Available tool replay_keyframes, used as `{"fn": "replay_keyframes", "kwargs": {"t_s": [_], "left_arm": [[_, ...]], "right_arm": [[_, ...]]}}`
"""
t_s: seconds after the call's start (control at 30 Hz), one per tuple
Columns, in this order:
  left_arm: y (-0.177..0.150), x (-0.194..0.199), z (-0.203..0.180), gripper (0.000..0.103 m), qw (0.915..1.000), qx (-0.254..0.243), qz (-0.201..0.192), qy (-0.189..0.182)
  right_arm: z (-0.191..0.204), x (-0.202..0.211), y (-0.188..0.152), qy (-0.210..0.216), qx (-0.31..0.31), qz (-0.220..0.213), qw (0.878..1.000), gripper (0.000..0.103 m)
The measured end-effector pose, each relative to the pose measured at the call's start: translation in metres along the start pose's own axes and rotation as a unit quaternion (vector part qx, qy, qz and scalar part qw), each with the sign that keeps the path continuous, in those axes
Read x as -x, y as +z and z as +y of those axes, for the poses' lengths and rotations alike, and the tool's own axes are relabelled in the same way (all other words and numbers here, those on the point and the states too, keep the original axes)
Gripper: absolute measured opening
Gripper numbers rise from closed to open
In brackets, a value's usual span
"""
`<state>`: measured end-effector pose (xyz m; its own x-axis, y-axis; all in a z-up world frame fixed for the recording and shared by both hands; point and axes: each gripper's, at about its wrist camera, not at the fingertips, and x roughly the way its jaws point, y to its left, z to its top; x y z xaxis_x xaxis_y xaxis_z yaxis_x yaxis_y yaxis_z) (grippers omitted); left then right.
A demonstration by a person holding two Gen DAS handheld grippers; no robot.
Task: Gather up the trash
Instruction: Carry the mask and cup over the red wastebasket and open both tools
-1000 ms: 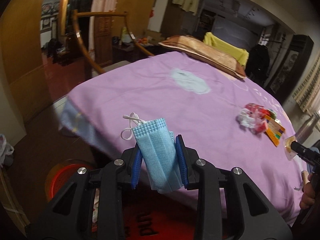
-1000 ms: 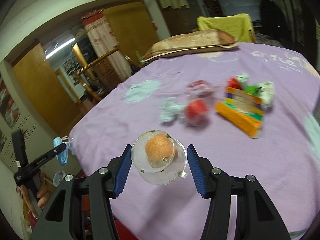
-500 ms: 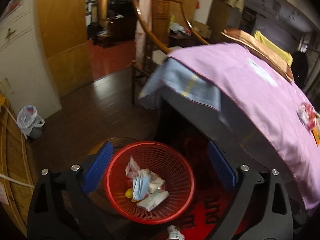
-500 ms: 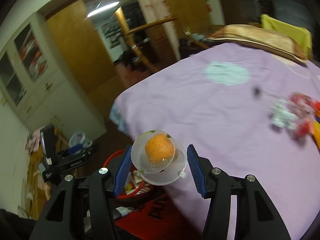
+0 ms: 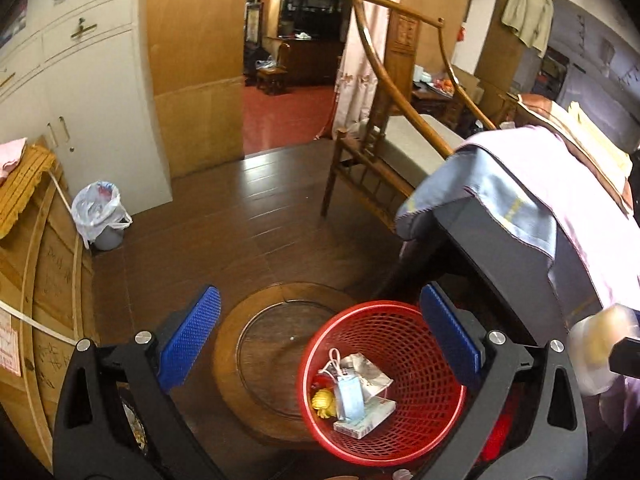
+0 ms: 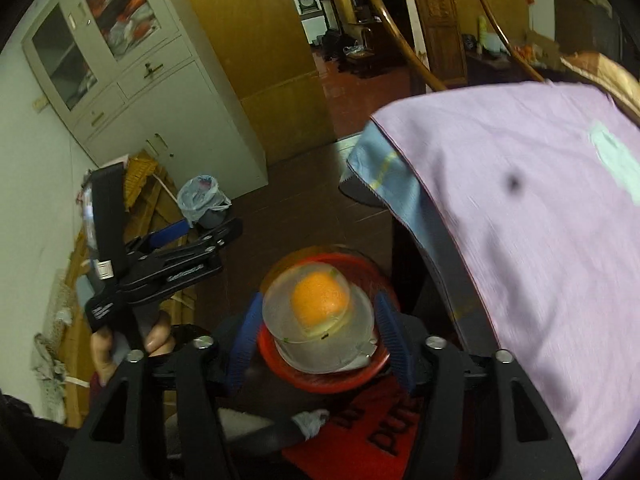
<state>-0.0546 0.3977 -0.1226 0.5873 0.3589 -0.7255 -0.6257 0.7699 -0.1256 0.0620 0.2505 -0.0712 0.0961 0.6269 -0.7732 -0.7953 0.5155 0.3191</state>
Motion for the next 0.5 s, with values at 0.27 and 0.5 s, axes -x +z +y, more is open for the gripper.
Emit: {"fn": "replay_keyframes", "kwargs": {"t_s": [0.27, 0.5], "left_arm": [[-0.002, 0.004, 0.001, 0.096, 1.0000, 0.002, -0.006, -0.002], [-0.002, 0.021, -0.029, 0.096, 0.9993, -0.030, -0.020, -0.010]], "right_arm": [[-0.004, 0.007, 0.000, -0.017, -0.004, -0.011, 1.000, 0.066], [-0.023, 0.032, -0.007, -0.028, -0.024, -0.041, 0.999, 0.066]]}}
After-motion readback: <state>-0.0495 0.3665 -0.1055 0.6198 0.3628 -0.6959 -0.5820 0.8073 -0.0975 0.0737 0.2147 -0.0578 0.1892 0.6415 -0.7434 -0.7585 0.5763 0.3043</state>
